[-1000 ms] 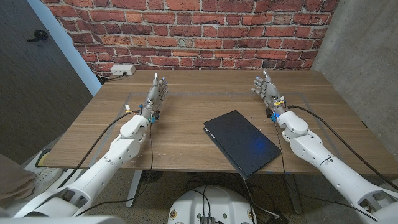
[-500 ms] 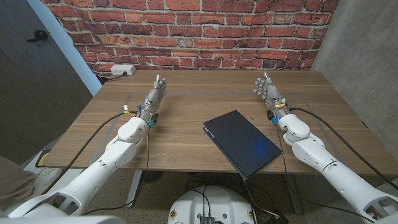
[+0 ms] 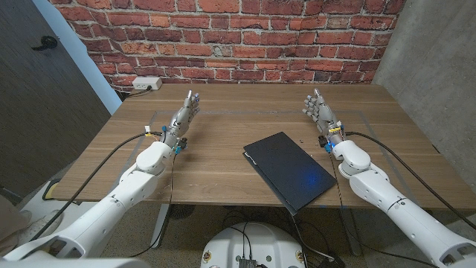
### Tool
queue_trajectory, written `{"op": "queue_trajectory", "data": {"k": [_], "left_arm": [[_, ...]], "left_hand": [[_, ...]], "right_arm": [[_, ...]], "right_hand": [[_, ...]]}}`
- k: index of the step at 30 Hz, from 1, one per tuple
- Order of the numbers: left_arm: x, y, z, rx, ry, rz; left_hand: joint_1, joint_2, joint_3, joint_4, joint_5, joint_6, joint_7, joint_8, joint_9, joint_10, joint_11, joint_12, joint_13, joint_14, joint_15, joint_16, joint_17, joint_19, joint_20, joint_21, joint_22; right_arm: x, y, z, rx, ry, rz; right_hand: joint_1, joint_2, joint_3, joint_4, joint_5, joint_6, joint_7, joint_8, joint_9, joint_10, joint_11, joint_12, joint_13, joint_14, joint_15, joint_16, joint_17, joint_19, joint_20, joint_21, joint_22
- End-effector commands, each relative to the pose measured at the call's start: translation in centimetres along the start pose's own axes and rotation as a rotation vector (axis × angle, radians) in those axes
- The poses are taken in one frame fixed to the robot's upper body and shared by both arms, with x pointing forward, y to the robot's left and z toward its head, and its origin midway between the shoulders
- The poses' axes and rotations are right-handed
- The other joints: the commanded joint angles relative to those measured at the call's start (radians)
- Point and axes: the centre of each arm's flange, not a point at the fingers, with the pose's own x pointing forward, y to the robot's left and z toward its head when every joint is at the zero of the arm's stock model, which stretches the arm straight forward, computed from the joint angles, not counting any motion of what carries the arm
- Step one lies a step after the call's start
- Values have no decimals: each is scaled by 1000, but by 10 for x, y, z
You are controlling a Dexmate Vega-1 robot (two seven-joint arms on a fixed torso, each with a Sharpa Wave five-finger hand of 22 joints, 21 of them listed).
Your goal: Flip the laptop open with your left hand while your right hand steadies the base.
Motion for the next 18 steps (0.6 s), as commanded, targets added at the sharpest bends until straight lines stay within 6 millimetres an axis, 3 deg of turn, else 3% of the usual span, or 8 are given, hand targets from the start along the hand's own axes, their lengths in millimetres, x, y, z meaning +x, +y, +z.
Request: {"op": "queue_trajectory", "data": {"k": [1, 18], "left_arm": [[-8, -4, 5, 28, -10, -22], [-3, -24, 6, 46, -36, -15]], "left_hand": [[8, 2, 5, 0, -5, 6, -4, 3, 4, 6, 1, 3, 2, 0, -54, 4, 2, 9, -43, 6, 2], [13, 2, 8, -1, -7, 5, 0, -1, 4, 4, 3, 1, 3, -3, -55, 1, 2, 10, -54, 6, 2]], "right_arm": [[-14, 0, 3, 3, -8, 21], [-33, -17, 11, -30, -41, 48]], "right_hand": [[13, 0, 0, -6, 0, -13, 5, 5, 5, -6, 3, 1, 5, -11, 5, -5, 3, -9, 0, -4, 1], [10, -4, -5, -9, -5, -6, 5, 8, 6, -11, 8, 1, 5, -18, 15, -3, 4, -10, 26, -15, 2]]}}
